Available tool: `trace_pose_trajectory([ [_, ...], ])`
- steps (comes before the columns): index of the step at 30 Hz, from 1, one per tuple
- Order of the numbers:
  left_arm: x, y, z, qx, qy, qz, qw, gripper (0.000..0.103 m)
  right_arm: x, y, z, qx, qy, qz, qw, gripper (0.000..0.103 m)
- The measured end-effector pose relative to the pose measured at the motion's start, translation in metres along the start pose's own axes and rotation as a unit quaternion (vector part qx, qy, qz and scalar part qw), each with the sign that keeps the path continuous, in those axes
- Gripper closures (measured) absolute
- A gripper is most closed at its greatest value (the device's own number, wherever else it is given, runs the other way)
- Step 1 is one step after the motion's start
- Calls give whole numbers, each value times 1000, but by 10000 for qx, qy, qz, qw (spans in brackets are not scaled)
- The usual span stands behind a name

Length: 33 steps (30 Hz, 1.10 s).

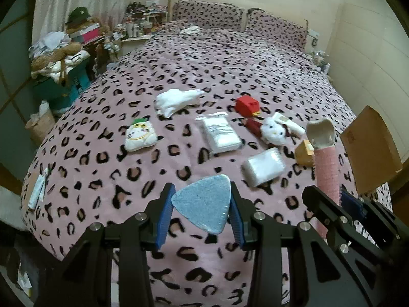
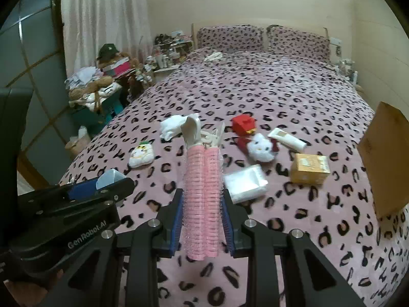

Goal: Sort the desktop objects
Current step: 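Lift the sponge and curler with both tools and carry them toward the cardboard box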

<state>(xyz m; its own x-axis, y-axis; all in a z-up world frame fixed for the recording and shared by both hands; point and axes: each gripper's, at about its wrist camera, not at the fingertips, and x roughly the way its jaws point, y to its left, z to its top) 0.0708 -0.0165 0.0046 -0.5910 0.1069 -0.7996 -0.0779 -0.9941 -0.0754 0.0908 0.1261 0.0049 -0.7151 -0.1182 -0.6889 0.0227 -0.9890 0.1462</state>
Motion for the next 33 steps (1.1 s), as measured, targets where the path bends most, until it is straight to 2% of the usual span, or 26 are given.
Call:
trace_pose_trajectory([
  [18,18,-96,14,656,69,-418,9969,62,-20,-82,-4,481,-74,-550,9973,75],
  [33,31,-179,21,1294,96,-844,9879,62,-37,-154,-12,946,-145,-1101,9893,75],
])
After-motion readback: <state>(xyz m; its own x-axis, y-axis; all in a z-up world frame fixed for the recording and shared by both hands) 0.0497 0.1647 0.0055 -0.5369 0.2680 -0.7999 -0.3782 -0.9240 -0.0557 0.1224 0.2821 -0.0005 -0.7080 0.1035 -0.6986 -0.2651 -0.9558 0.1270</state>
